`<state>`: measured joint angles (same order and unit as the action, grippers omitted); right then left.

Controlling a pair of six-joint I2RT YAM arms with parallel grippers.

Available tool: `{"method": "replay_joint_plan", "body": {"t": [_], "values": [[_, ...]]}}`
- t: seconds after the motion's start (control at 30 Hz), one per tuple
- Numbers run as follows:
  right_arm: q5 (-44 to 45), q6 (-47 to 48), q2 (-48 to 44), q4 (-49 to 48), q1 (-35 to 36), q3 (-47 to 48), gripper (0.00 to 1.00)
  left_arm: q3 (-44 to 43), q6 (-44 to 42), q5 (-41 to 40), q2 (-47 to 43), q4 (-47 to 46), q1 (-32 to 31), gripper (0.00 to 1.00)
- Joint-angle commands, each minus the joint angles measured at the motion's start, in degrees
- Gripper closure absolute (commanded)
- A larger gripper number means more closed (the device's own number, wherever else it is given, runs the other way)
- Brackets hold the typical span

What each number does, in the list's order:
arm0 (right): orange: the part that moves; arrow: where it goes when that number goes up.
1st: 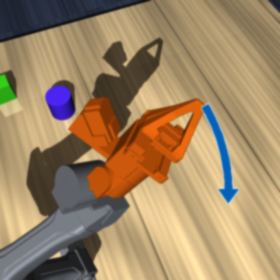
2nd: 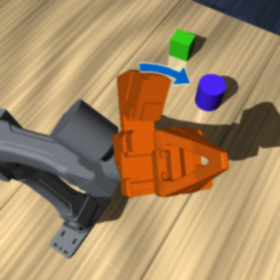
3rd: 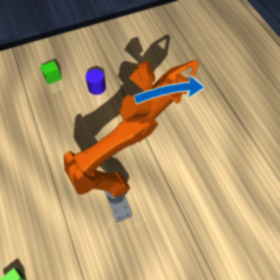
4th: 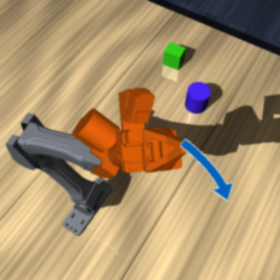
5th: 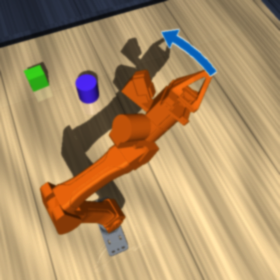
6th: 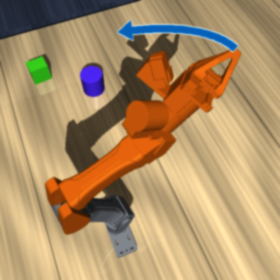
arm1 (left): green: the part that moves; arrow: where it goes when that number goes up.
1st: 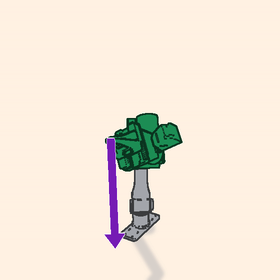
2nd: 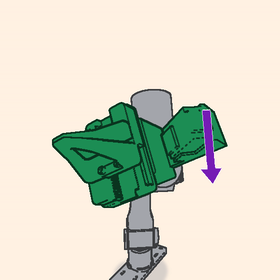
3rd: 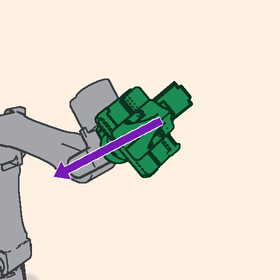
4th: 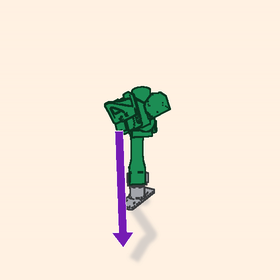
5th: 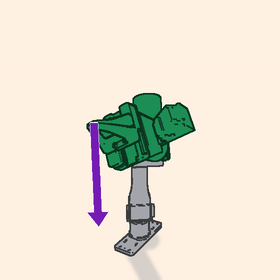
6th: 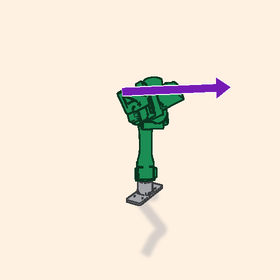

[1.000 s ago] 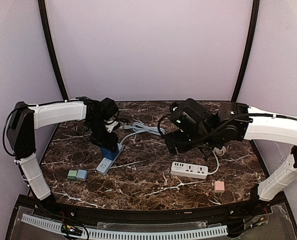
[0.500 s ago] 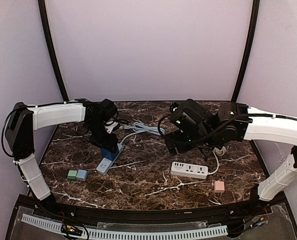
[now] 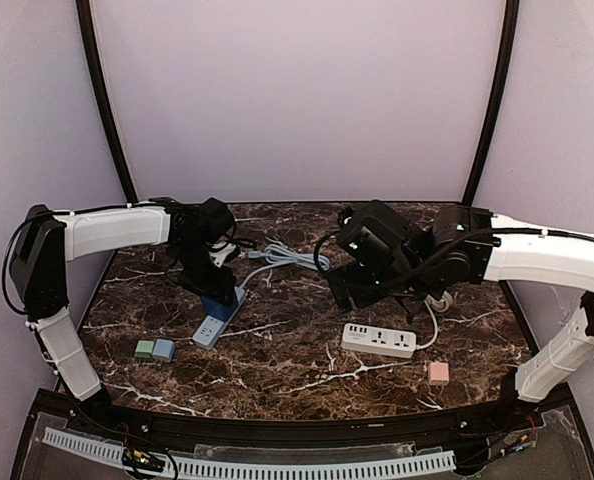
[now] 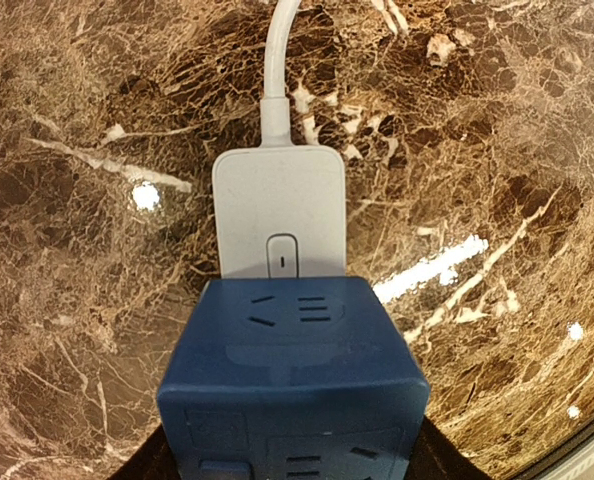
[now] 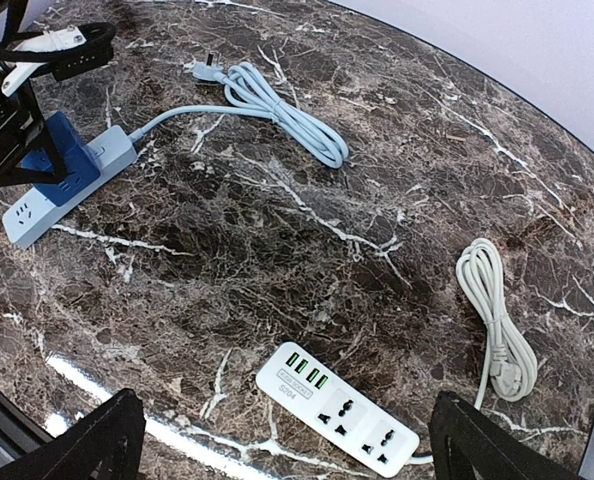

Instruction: Insert the plug

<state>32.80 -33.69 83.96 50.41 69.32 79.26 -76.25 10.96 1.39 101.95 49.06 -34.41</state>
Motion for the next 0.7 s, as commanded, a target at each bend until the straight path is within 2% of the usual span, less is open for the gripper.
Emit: {"method": "replay_joint_plan", "body": {"t": [0.0,0.17,0.2,0.27,0.33,0.67], "values": [[1.0,0.2,0.3,0.0,-0.2,0.9,0.01,3.0,-0.9,-0.2,3.3,-1.2,0.0,0.56],[1.6,0.7,0.6,0.0,-0.2,1.9,0.01,0.9,-1.6,-0.1,-0.3,2.3,0.0,0.40],[1.7,0.9,0.7,0.0,-0.2,2.2,0.01,0.3,-1.7,-0.2,-0.8,2.8,0.0,0.25],[1.9,1.0,0.9,-0.1,-0.1,2.5,0.01,-0.9,-1.9,0.0,-2.0,4.2,0.0,0.05],[2.0,1.0,1.0,-0.1,-0.2,2.8,0.01,-2.3,-2.0,0.4,-3.1,5.7,0.0,0.02],[1.9,-1.3,1.1,0.3,-0.2,2.5,0.01,-8.2,-0.7,0.0,-8.5,12.2,0.0,0.01]]}}
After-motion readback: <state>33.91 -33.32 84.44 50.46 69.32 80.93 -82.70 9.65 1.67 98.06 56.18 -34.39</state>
